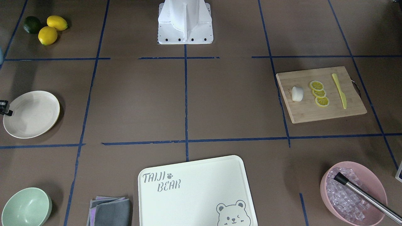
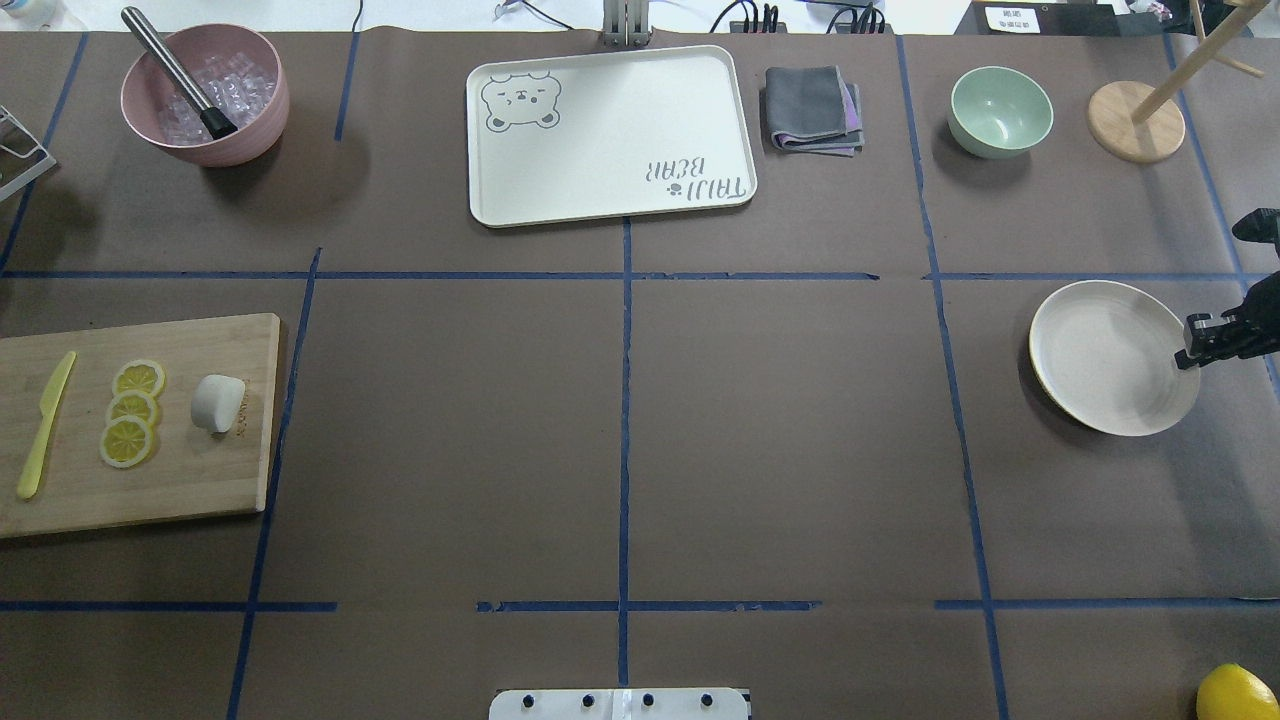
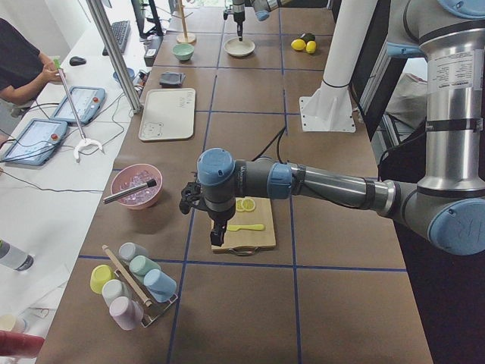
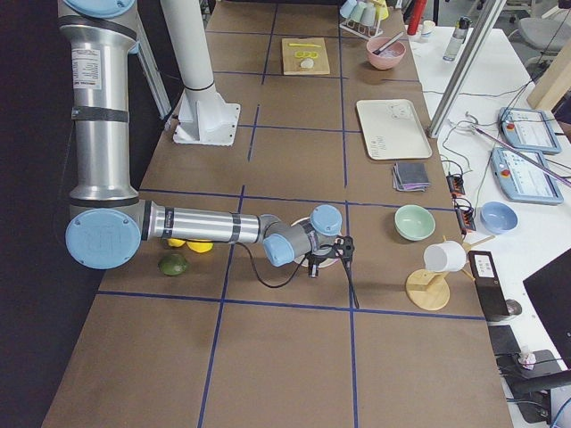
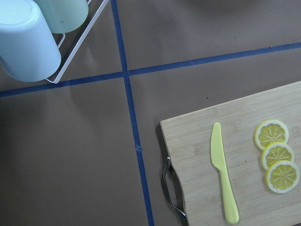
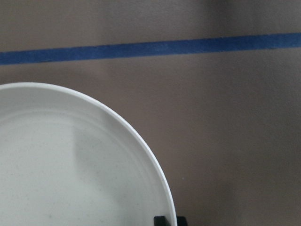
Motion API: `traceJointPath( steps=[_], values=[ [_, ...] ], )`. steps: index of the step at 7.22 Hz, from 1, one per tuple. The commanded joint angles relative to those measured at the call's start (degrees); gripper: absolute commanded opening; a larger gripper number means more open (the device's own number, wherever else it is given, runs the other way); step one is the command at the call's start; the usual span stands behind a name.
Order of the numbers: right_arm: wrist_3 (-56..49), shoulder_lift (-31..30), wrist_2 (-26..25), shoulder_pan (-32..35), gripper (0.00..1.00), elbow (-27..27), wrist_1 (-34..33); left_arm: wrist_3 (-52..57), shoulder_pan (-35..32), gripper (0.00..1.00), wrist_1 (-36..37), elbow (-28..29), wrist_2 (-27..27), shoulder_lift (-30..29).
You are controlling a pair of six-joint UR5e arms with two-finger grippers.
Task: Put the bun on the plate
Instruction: 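Slide the white plate with the right gripper to the table center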
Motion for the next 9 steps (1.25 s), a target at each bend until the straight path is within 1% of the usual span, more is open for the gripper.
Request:
traceJointPath(
  steps=[1, 2, 3, 4, 5, 6, 7, 8, 9],
  values=[
    [4.0, 0.9, 4.6, 0.6, 0.00, 6.0, 0.1, 0.0, 0.1, 1.00, -0.2, 0.0, 0.0, 0.0],
    [11.5, 2.3, 4.6, 0.4, 0.00, 10.3, 0.1, 0.0, 0.0, 1.00, -0.2, 0.0, 0.0, 0.0],
    [19.5, 4.5, 4.6, -1.7, 0.00, 13.2, 1.2, 0.0, 0.0, 1.00, -0.2, 0.0, 0.0, 0.0],
    [27.8, 7.3, 4.4, -5.5, 0.00, 14.2, 3.8, 0.0, 0.0, 1.00, -0.2, 0.0, 0.0, 0.0],
    [37.7, 13.3, 2.7, -10.9, 0.00, 14.1, 4.7, 0.0, 0.0, 1.00, -0.2, 0.0, -1.1, 0.0],
    [46.4, 18.7, -3.4, -17.9, 0.00, 13.9, 4.6, -0.1, 0.0, 1.00, -0.3, 0.0, -2.6, -0.2],
    [52.4, 23.6, -11.3, -25.2, 0.00, 13.1, 3.8, -0.1, 0.0, 1.00, -0.3, 0.0, -2.6, 0.0],
    [54.7, 26.7, -15.8, -29.3, 0.00, 11.1, 2.8, -0.1, 0.1, 1.00, -0.3, 0.0, -2.6, -0.2],
    [56.8, 29.1, -17.8, -31.8, 0.00, 8.7, 2.7, -0.1, 0.1, 1.00, -0.3, 0.0, -2.6, -0.2]
  ],
)
